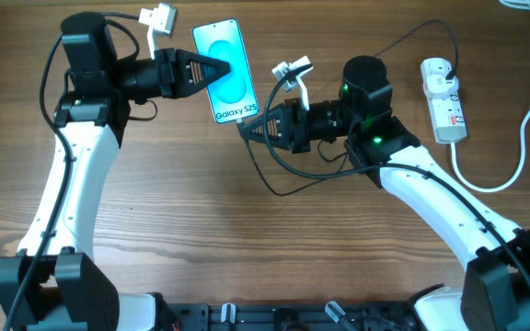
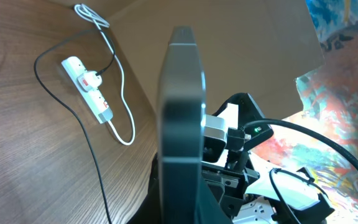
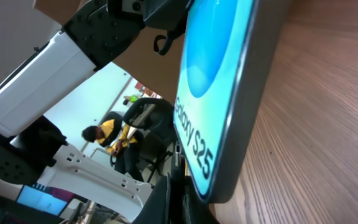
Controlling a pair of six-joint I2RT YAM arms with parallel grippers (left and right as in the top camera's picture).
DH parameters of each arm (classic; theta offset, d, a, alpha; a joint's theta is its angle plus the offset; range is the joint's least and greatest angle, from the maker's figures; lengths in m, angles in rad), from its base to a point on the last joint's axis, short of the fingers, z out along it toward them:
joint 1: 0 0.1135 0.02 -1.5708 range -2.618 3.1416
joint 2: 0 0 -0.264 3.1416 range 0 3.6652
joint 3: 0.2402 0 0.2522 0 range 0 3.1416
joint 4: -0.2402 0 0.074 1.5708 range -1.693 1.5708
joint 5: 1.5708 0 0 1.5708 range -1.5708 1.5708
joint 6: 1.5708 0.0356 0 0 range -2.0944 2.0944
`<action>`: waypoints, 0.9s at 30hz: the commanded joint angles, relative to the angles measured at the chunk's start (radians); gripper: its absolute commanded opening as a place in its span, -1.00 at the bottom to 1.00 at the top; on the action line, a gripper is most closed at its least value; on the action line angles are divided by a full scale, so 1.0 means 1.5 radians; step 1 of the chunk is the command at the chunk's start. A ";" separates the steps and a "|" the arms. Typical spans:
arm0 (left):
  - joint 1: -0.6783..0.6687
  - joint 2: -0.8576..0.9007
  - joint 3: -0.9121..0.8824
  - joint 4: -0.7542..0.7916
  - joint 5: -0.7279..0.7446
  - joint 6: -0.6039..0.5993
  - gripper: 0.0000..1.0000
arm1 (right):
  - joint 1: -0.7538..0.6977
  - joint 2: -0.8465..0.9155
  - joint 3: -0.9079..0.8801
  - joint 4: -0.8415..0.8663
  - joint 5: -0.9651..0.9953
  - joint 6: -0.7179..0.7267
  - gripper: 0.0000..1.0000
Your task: Plug charger to phone and switch on socket
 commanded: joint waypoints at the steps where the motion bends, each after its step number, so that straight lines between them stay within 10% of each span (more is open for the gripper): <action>1: -0.001 -0.009 0.004 0.003 0.011 0.014 -0.92 | 0.003 -0.004 0.002 0.003 -0.008 0.015 -0.91; 27: -0.001 -0.009 0.004 0.005 0.016 -0.022 -0.92 | 0.003 -0.002 0.001 -0.014 -0.004 0.052 -0.92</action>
